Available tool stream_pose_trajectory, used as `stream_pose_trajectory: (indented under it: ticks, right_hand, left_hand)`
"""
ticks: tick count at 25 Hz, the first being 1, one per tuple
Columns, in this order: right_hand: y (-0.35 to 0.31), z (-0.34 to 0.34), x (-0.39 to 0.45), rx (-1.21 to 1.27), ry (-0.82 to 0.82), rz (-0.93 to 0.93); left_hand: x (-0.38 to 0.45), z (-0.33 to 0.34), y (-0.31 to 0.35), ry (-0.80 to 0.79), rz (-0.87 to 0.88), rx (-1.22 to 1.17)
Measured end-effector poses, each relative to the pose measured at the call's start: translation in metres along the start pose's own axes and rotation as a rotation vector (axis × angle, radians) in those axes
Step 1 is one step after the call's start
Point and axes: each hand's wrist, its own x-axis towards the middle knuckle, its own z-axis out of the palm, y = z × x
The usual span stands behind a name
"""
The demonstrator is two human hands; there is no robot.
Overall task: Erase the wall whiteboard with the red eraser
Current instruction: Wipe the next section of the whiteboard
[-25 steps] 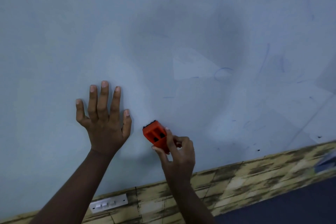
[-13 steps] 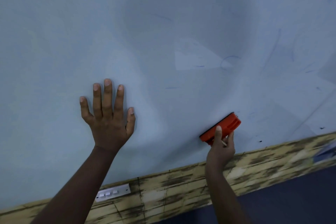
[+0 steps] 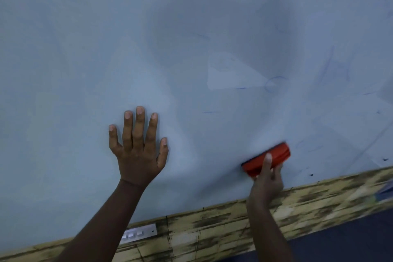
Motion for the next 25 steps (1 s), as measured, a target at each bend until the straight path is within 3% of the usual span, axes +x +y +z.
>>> stream_pose_trajectory:
  ticks: [4, 7, 12, 14, 22, 25]
  right_hand:
    - [-0.083, 0.049, -0.041, -0.086, -0.156, -0.511]
    - [-0.078, 0.069, -0.104, -0.324, -0.375, -0.931]
    - [-0.074, 0.064, -0.114, -0.539, -0.454, -1.198]
    - [-0.095, 0.061, -0.093, -0.503, -0.423, -1.151]
    - [-0.159, 0.034, 0.031, -0.06, -0.115, -0.473]
    - [-0.179, 0.037, 0.038, -0.024, -0.164, -0.471]
  left_hand:
    - [-0.003, 0.003, 0.001, -0.004, 0.001, 0.018]
    - [-0.005, 0.004, 0.002, -0.005, -0.003, 0.035]
    - [0.001, -0.005, 0.003, -0.062, -0.015, 0.007]
    - [0.005, -0.016, 0.006, -0.053, -0.059, -0.059]
    - [0.157, -0.057, -0.042, 0.148, -0.197, -0.099]
    - [0.189, -0.056, -0.059, 0.096, -0.19, -0.041]
